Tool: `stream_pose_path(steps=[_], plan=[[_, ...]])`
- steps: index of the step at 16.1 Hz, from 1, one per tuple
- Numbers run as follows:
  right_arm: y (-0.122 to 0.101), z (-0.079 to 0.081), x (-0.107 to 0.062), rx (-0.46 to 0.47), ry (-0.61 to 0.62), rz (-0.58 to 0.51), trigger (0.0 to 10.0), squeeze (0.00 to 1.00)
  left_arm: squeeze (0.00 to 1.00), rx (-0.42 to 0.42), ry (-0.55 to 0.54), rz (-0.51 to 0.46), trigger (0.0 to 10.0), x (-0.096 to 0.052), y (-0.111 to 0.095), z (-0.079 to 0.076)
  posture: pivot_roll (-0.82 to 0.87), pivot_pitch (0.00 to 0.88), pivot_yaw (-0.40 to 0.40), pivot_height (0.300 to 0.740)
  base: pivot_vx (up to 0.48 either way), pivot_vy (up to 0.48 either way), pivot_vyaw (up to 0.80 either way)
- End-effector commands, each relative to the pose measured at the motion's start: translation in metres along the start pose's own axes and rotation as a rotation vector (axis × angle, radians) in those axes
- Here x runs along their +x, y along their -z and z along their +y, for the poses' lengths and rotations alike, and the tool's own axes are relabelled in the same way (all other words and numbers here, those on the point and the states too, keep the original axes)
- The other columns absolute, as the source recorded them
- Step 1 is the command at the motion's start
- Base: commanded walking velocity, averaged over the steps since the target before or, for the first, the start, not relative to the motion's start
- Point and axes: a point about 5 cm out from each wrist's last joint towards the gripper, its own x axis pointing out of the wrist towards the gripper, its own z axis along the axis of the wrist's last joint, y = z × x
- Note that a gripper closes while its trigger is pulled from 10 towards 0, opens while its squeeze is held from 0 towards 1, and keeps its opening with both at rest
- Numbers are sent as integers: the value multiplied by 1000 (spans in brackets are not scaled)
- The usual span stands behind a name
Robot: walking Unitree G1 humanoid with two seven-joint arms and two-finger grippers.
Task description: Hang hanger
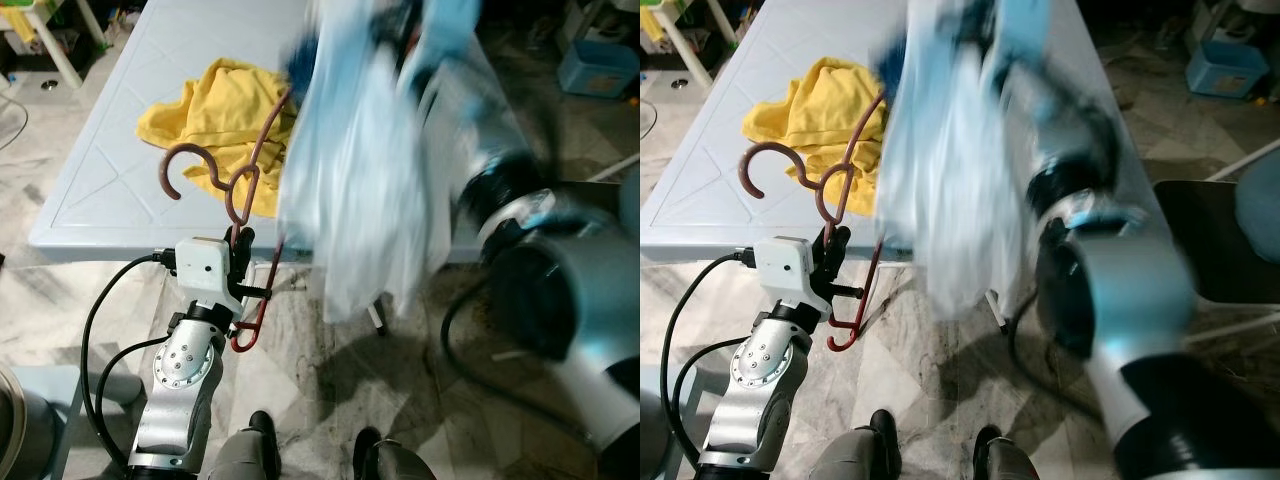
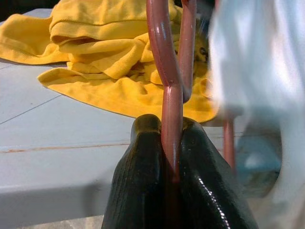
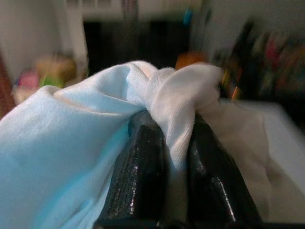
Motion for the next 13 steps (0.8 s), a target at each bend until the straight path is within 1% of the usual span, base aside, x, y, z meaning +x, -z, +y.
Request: stream_pose_path(steps=[1,3,4,5,6,7,8,10,11,12,13], plan=[[-46,0,6,-53,30,-197,0,0,0,9,-34,71,10000,-5,12,4,145,237,-32,740,0,0,0],[-56,0,7,-110,47,-251,0,0,0,9,-40,70,10000,-6,13,4,145,239,-42,740,0,0,0],[-58,0,6,-131,54,-265,0,0,0,9,-43,69,10000,-6,13,4,145,238,-43,740,0,0,0],[-54,1,4,-196,66,-277,0,0,0,9,-53,68,10000,-6,13,4,142,239,-45,740,0,0,0],[-36,2,2,-233,50,-236,0,0,0,8,-55,68,10000,-6,13,3,139,239,-45,740,0,0,0],[-9,4,-3,-276,12,-152,706,0,0,7,-53,68,10000,-5,13,2,137,240,-45,740,0,0,0],[19,6,-9,-331,-37,-41,10000,0,0,5,-50,69,10000,-5,13,2,135,241,-44,740,0,0,0],[65,8,-25,-424,-150,140,10000,0,0,3,-47,70,10000,-5,14,1,134,241,-42,740,0,0,0],[75,7,-30,-405,-178,166,10000,992,0,4,-47,71,10000,-5,14,1,134,242,-38,740,0,0,0],[90,6,-39,-364,-231,227,10000,1000,0,3,-47,72,10000,-5,14,1,132,241,-37,740,0,0,0],[103,5,-46,-371,-283,289,10000,1000,0,3,-46,72,10000,-5,14,1,130,238,-34,740,0,0,0]])
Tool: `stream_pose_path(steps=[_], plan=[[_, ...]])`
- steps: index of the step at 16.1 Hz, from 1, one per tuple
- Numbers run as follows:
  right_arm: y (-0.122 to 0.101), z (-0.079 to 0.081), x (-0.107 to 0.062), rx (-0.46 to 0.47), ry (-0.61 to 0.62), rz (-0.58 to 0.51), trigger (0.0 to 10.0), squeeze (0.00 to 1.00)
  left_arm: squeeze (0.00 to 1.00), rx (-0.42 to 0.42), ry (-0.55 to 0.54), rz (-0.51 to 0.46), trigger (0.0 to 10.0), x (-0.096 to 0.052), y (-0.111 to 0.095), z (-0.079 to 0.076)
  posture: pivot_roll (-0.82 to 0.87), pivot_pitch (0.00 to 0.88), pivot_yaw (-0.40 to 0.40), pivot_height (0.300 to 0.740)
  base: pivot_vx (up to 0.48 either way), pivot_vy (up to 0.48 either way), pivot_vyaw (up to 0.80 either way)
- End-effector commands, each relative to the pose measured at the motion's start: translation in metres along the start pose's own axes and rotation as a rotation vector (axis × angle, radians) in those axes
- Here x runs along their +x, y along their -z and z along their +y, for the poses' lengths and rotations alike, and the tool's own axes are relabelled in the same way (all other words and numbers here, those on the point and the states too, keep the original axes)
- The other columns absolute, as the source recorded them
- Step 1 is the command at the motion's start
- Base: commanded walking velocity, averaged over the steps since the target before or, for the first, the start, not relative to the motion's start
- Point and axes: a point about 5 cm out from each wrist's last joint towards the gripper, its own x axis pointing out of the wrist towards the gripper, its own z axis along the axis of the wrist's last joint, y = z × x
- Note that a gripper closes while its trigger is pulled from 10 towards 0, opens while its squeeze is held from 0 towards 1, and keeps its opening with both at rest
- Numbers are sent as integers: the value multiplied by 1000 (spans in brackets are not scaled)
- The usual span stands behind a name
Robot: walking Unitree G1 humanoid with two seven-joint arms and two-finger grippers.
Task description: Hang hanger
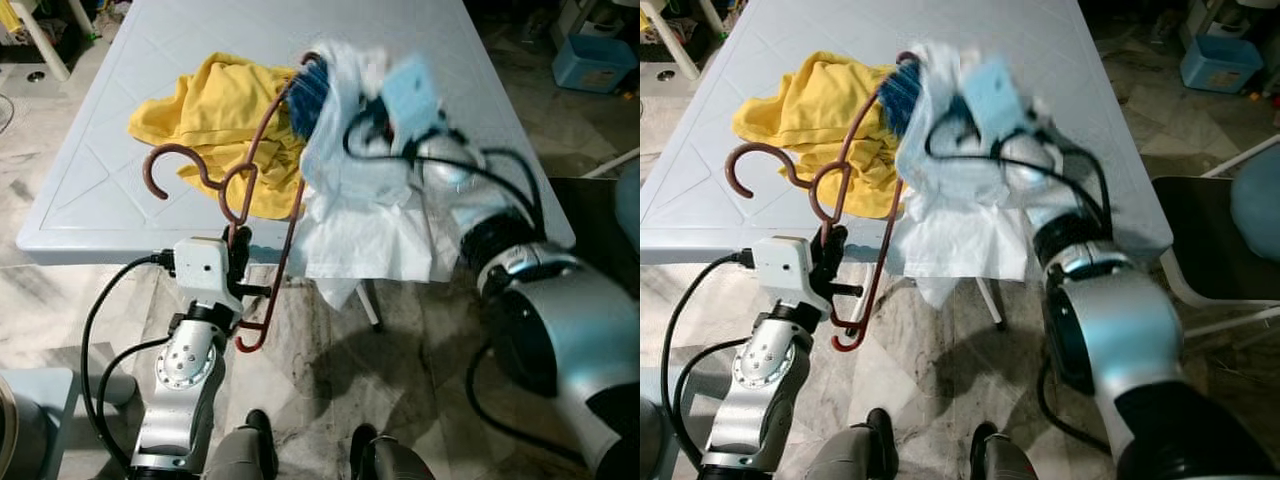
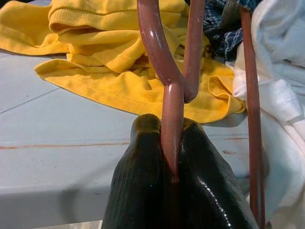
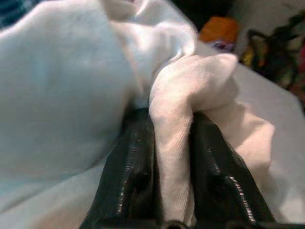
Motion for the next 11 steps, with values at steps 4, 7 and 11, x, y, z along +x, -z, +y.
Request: stream_pose_path(steps=[4,7,11], plan=[[35,-6,-17,-115,-121,137,10000,1000,0,22,-11,62,10000,0,12,2,113,224,-23,740,0,0,0],[40,-39,-30,-94,-23,149,10000,1000,0,35,-13,60,10000,4,12,3,98,216,-13,740,0,0,0],[33,-79,-46,-55,172,65,10000,1000,0,42,0,63,10000,6,13,3,80,210,5,740,0,0,0]])
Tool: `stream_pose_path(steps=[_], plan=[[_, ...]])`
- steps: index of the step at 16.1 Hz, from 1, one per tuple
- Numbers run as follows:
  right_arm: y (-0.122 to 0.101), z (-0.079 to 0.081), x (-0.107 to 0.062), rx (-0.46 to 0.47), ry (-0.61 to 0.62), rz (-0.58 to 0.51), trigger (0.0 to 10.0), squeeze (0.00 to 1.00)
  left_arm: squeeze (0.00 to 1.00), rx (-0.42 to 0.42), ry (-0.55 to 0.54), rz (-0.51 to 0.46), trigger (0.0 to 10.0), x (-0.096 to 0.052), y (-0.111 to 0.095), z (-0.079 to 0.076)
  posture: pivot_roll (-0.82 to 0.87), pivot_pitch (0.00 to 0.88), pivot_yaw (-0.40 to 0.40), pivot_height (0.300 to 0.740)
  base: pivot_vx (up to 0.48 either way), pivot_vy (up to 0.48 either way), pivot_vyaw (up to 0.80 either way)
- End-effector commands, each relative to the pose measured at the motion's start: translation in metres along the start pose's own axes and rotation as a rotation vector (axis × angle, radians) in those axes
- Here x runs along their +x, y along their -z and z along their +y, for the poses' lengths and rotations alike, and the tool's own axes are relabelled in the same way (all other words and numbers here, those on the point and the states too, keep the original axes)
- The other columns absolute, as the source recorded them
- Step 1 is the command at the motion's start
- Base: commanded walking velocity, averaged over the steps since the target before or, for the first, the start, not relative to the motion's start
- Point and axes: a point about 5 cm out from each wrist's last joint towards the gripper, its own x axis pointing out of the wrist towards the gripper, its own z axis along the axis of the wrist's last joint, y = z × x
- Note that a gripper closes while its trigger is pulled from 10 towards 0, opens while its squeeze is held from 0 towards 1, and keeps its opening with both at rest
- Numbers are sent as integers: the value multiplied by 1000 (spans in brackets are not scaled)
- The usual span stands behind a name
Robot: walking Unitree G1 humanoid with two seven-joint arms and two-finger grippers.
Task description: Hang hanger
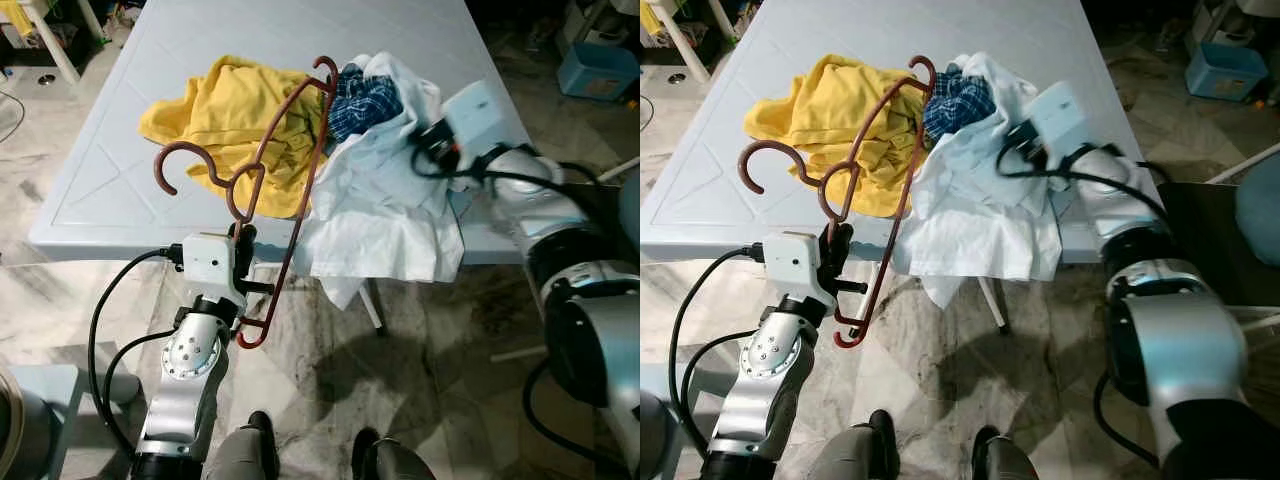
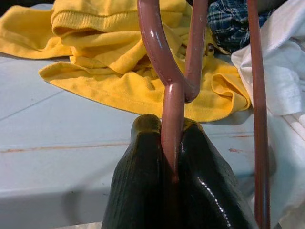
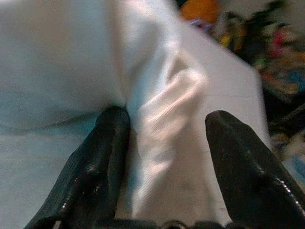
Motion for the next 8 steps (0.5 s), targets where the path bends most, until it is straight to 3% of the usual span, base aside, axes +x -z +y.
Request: stream_pose_path(steps=[1,3,5,8], plan=[[0,-14,-5,13,67,-25,10000,1000,0,16,-15,54,10000,-3,11,4,79,210,7,740,0,0,0],[8,-13,-9,44,42,-17,10000,1000,0,21,-16,52,10000,-2,11,4,74,208,9,740,0,0,0],[27,11,-13,27,-150,63,10000,1000,0,21,-15,51,10000,-1,11,4,72,206,9,740,0,0,0],[33,12,-20,36,-262,79,10000,1000,0,28,-19,50,10000,-2,11,6,73,209,9,740,0,0,0]])
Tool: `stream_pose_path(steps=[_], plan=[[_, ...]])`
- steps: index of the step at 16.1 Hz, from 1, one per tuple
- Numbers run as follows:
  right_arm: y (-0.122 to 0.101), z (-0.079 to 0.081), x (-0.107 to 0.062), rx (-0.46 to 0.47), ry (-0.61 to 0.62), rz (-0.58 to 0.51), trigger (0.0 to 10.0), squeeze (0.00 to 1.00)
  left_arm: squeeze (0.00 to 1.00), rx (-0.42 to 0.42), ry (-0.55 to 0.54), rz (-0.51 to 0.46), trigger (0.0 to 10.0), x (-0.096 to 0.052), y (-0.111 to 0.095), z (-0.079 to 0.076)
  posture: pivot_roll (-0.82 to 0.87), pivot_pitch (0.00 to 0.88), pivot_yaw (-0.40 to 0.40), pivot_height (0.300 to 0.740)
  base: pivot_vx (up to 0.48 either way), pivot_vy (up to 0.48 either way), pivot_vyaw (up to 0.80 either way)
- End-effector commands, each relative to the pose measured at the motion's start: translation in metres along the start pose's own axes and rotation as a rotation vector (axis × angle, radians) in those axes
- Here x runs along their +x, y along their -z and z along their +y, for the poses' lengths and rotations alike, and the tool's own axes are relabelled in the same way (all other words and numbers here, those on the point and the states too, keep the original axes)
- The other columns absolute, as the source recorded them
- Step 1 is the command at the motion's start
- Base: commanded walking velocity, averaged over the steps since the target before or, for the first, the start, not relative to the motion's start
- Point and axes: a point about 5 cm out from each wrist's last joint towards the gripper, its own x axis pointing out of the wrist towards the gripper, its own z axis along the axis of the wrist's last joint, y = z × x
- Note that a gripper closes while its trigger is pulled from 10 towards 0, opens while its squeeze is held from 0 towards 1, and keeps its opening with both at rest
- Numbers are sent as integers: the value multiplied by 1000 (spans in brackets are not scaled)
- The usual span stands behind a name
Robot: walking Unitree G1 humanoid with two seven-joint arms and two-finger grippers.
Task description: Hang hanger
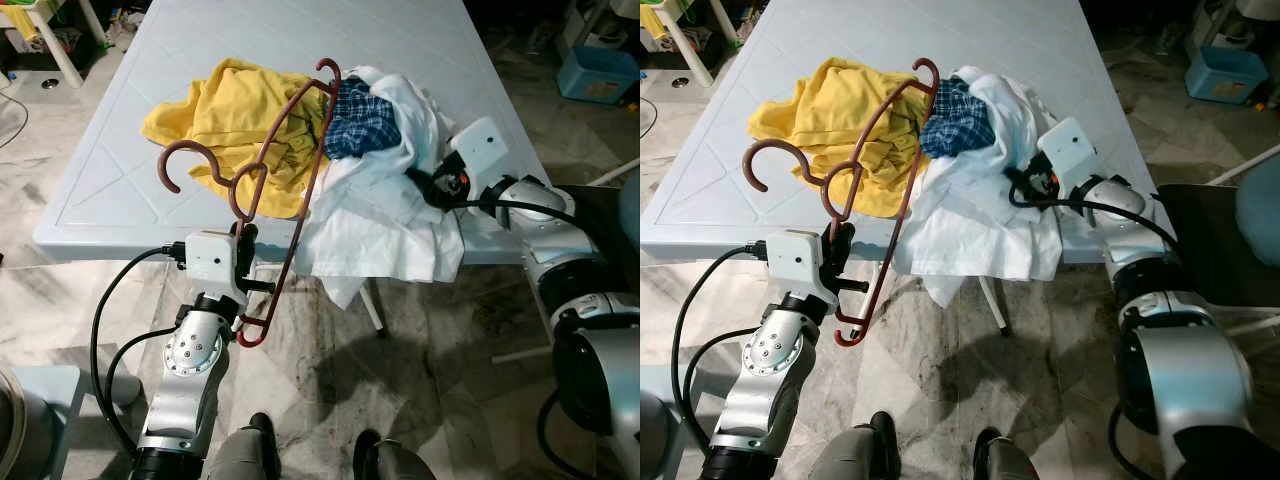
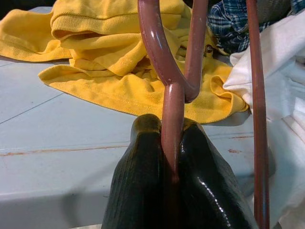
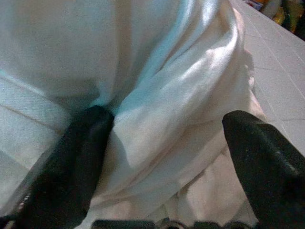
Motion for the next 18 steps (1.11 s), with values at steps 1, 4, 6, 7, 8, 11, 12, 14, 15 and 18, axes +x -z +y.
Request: stream_pose_path(steps=[1,4,6,7,8,11,12,14,15,18], plan=[[2,-3,-4,-9,-36,12,10000,1000,0,22,-23,46,10000,-4,10,6,74,209,8,740,0,0,0],[5,-7,-16,80,-81,-24,10000,1000,0,39,-46,43,10000,-5,9,12,76,201,5,740,0,0,0],[16,4,-25,118,-141,-23,10000,1000,0,46,-51,46,10000,-7,10,16,74,200,5,740,0,0,0],[18,6,-28,125,-154,-21,10000,1000,0,47,-52,48,10000,-7,10,16,74,199,6,740,0,0,0],[27,13,-41,155,-203,-12,10000,1000,0,47,-53,50,10000,-7,11,17,64,200,8,740,0,0,0],[36,22,-59,230,-265,1,10000,1000,0,43,-33,48,10000,-3,11,13,45,196,21,740,0,0,0],[37,26,-62,234,-288,8,10000,1000,0,42,-26,47,10000,-2,11,12,42,195,23,740,0,0,0],[37,40,-61,260,-325,3,10000,1000,0,39,-14,47,10000,0,11,9,39,194,28,740,0,0,0],[35,46,-58,286,-336,-7,10000,1000,0,39,-12,46,10000,0,11,9,41,193,28,740,0,0,0],[33,72,-46,355,-390,-7,10000,1000,0,39,-15,42,10000,-1,10,9,54,196,22,740,0,0,0]])
